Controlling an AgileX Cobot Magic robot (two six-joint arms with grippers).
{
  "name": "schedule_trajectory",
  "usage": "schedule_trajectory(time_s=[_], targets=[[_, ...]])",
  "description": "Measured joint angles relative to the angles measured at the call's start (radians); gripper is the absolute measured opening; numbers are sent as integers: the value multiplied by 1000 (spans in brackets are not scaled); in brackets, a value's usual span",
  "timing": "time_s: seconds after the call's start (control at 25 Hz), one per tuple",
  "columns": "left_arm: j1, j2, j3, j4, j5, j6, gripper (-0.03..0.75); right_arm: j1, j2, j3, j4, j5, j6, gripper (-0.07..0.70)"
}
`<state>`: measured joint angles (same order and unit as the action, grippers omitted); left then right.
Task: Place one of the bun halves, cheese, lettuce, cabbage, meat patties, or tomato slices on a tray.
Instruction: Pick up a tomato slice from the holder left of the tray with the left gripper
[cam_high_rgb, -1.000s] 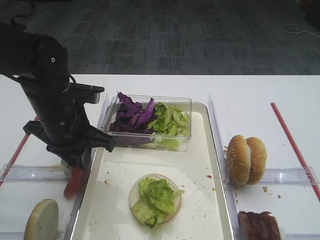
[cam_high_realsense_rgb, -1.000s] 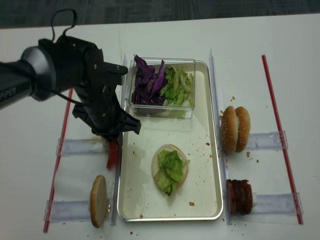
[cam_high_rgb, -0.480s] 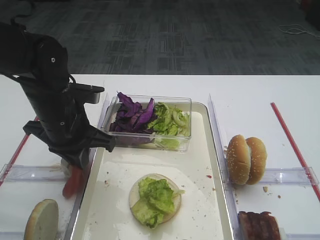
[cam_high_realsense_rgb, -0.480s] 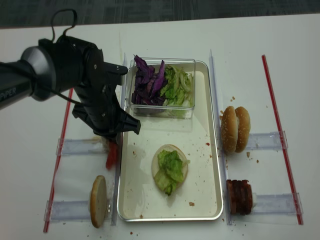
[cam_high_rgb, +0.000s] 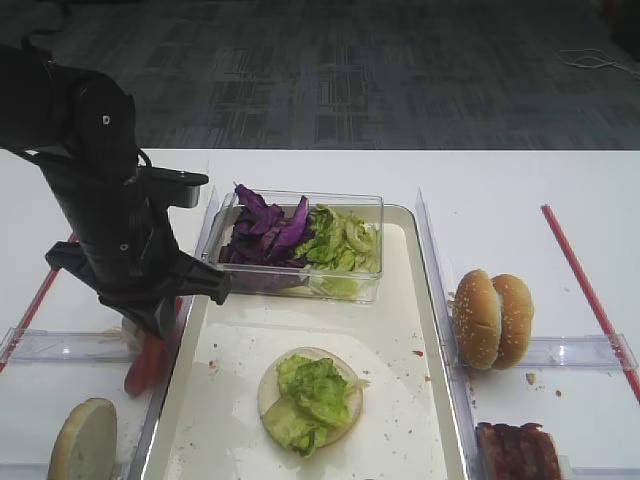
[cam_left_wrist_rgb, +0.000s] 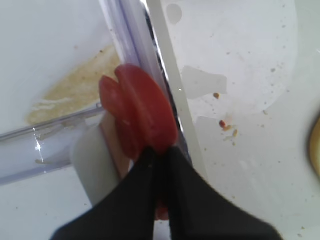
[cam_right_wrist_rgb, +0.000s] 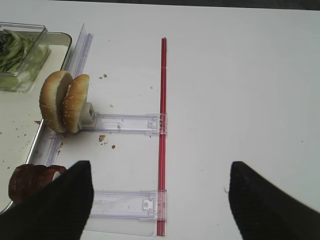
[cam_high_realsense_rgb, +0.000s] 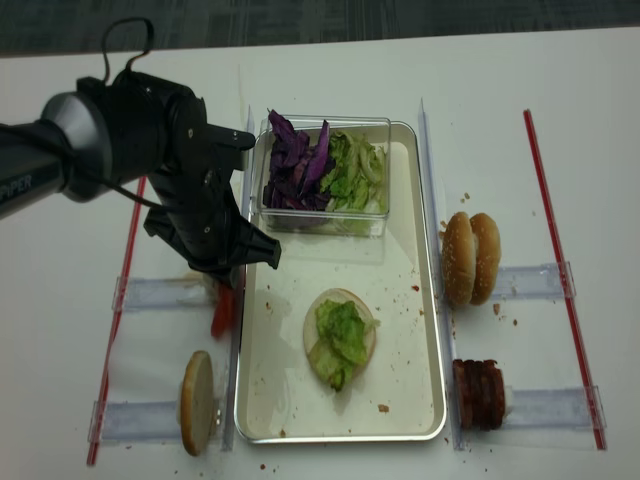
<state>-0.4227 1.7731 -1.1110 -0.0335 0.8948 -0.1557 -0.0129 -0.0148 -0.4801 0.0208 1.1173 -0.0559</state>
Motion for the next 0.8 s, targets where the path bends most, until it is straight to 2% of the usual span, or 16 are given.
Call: schedule_trajectory(time_s=[0.4,0.8], targets=[[0,-76,0,1,5,0,36,0,0,0,0,0,0,590],[0,-147,0,0,35,0,33,0,0,0,0,0,0,590]])
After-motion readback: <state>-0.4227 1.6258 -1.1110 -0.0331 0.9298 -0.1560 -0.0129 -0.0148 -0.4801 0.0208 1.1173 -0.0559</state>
